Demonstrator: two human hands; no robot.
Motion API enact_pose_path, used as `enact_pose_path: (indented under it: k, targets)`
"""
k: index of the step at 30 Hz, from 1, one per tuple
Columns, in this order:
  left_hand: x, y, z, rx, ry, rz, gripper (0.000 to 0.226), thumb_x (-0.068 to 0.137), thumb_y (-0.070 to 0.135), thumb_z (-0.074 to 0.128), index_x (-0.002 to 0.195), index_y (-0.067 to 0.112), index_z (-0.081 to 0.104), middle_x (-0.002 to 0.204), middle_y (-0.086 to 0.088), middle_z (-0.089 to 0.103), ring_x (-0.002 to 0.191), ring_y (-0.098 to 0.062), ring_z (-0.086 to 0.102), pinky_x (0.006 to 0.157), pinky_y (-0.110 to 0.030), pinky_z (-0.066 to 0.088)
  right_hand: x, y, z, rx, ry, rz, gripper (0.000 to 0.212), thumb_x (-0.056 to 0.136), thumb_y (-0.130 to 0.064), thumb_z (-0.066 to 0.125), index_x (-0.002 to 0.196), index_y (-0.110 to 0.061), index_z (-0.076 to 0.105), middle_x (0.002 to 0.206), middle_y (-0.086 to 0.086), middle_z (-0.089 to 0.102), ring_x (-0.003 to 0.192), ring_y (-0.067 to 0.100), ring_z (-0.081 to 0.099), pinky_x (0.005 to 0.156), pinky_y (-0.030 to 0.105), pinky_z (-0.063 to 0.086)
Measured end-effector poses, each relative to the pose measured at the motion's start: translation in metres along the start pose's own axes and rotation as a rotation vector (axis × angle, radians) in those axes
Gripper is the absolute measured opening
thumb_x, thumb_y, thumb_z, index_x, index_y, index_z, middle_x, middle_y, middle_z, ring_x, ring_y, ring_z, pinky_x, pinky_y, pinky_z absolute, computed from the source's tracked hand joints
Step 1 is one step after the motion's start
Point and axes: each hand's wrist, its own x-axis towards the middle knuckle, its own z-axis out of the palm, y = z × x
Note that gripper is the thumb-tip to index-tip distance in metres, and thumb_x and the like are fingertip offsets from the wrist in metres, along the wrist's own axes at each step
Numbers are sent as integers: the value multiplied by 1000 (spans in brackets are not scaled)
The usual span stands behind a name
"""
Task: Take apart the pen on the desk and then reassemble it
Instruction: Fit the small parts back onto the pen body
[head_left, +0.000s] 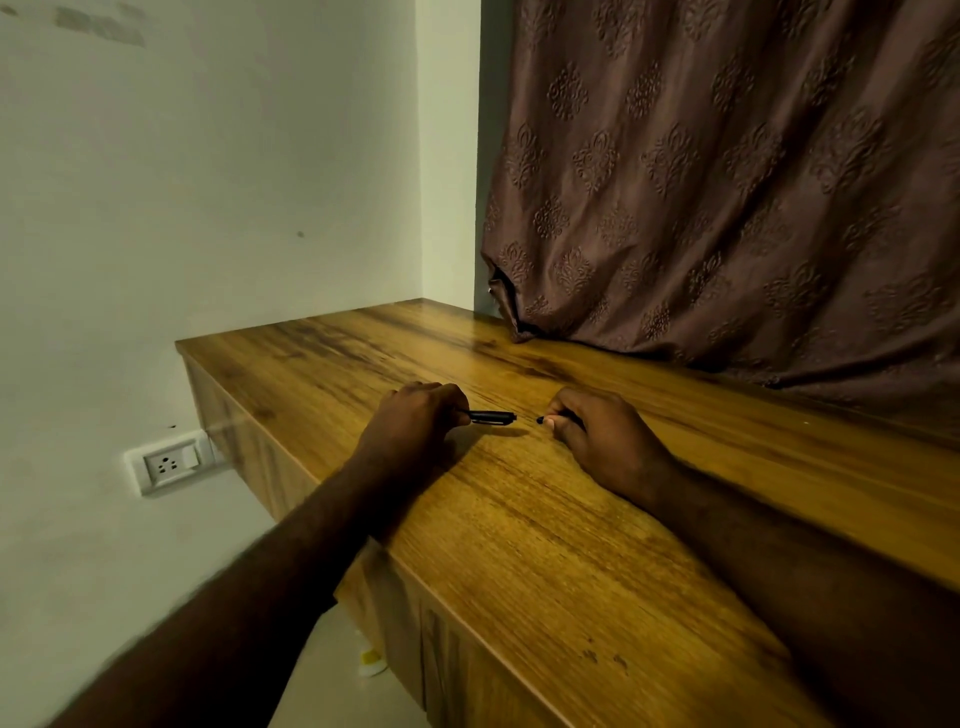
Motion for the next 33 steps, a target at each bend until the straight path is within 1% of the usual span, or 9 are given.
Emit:
enact_pose_path:
  k: [6, 9, 12, 15, 19, 23, 26, 30, 33]
  targets:
    - [-1, 2, -1, -4, 10, 10, 21, 78, 28, 69, 97, 23, 64, 94, 3, 67, 85, -17, 59, 76, -37, 50, 1, -6, 4, 22, 11, -37, 6, 92, -26, 58, 88, -24, 63, 78, -6, 64, 73, 14, 58, 65, 38, 50]
    - [-2, 4, -2, -11, 22, 8, 22, 78, 30, 70, 97, 22, 64, 94, 3, 67, 83, -17, 59, 75, -36, 50, 2, -7, 6, 31, 19, -25, 5, 91, -25, 60, 89, -22, 64, 79, -7, 65, 74, 11, 59, 65, 33, 49]
    - [-3, 4, -1, -21, 31, -10, 23, 78, 31, 69, 97, 20, 61, 91, 2, 66, 81, -17, 58, 70, -34, 49, 3, -4, 4, 120, 100, 51, 6, 90, -20, 62, 87, -17, 67, 77, -6, 66, 70, 7, 59, 63, 26, 47]
    - [1, 1, 3, -41, 70, -67, 18, 85, 24, 65, 100, 18, 57, 91, -2, 62, 80, -17, 55, 65, -28, 40, 5, -1, 3, 181, 160, 139, 8, 89, -17, 62, 84, -15, 68, 73, -4, 66, 62, 7, 57, 60, 25, 46]
    - [6, 4, 5, -99, 163, -94, 22, 93, 14, 55, 114, 9, 57, 106, -10, 61, 89, -19, 53, 72, -25, 35, 4, -4, 3, 112, 119, 122, 5, 87, -17, 65, 85, -15, 69, 75, -3, 68, 65, 9, 59, 61, 28, 50]
    - [4, 5, 6, -79, 163, -1, 29, 91, 15, 59, 119, 8, 59, 107, -7, 56, 88, -15, 52, 72, -24, 38, 2, -14, 6, 30, 55, 19, 3, 88, -21, 64, 87, -21, 67, 79, -7, 67, 74, 10, 61, 67, 33, 53]
    - [3, 3, 6, -94, 120, 41, 30, 89, 22, 61, 117, 11, 62, 107, -4, 56, 88, -12, 50, 75, -28, 45, 1, -23, 9, 4, 22, -17, 4, 89, -25, 63, 88, -24, 67, 78, -9, 65, 73, 9, 59, 64, 31, 49]
    - [2, 1, 4, -58, 90, 113, 22, 87, 25, 63, 105, 14, 68, 100, -3, 59, 88, -17, 54, 76, -38, 49, 2, -28, 12, 76, 20, -24, 4, 88, -24, 63, 88, -26, 67, 80, -9, 67, 74, 8, 60, 65, 32, 51]
    - [2, 0, 4, -26, 79, 127, 21, 87, 27, 61, 101, 14, 69, 98, -4, 60, 87, -18, 54, 75, -41, 49, 2, -28, 12, 147, 28, -5, 5, 88, -21, 64, 87, -22, 69, 76, -11, 66, 68, 2, 58, 61, 23, 46]
